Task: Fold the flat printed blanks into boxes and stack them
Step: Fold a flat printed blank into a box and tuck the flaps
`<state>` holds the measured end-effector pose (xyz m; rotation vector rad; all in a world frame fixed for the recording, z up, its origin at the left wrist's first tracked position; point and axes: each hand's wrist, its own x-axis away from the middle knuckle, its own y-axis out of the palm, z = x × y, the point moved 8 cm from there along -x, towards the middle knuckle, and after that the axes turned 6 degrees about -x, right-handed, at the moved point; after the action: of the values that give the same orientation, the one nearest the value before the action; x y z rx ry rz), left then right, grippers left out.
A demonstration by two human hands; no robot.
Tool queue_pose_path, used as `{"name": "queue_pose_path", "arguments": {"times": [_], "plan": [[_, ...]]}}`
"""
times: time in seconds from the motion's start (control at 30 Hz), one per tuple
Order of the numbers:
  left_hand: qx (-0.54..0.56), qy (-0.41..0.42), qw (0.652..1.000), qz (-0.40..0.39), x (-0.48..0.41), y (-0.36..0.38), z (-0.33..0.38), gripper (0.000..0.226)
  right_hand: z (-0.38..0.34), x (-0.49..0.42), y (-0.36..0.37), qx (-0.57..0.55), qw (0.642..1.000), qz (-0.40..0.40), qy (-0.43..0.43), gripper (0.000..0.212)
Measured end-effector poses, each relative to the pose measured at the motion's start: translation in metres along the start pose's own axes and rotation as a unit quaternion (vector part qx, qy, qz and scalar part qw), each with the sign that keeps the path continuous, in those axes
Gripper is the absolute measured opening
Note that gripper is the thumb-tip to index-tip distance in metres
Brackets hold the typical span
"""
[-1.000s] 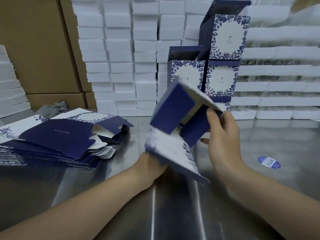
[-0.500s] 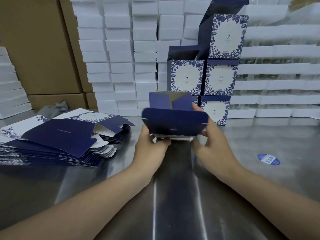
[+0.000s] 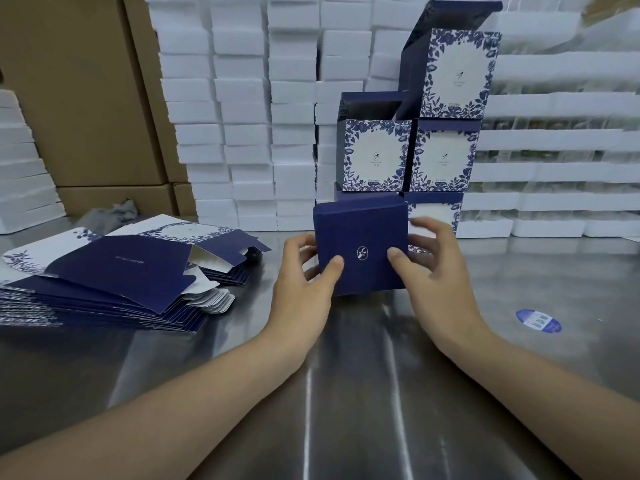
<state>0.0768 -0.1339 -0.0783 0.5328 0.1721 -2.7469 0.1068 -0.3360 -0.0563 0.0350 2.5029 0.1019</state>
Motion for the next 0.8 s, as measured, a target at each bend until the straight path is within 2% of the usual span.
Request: {"name": "queue_pose_path", "arguments": {"times": [0.1,0.2,0.33,0.43,0.53,0.63,0.8], "plan": [[-0.009,0.042,0.998,0.045,0.002,-0.009,0.011,0.042,-0.01,0.005,0.004,0.034,0.997,-0.035,-0.061,0.07],[-0.026,0.092,0.992,0.086,0.006,-0.016,0.023,0.04,-0.022,0.014,0.02,0.16,0.969,-0.095,-0.16,0.065],[-0.041,0.115,0.986,0.112,0.009,-0.02,0.03,0.026,-0.029,0.021,0.029,0.238,0.945,-0.112,-0.197,0.072],[-0.025,0.134,0.982,0.127,0.011,-0.023,0.037,0.023,-0.038,0.022,0.025,0.216,0.95,-0.081,-0.211,0.068],[-0.008,0.154,0.983,0.099,0.014,-0.02,0.042,0.034,-0.043,0.021,0.017,0.177,0.962,-0.049,-0.201,0.056],[-0.051,0.179,0.977,0.103,0.019,-0.019,0.048,0.04,-0.043,0.02,0.013,0.139,0.975,-0.031,-0.172,0.047],[-0.101,0.232,0.963,0.088,0.022,-0.013,0.054,0.028,-0.037,0.019,0.015,0.12,0.982,-0.032,-0.14,0.038]]}}
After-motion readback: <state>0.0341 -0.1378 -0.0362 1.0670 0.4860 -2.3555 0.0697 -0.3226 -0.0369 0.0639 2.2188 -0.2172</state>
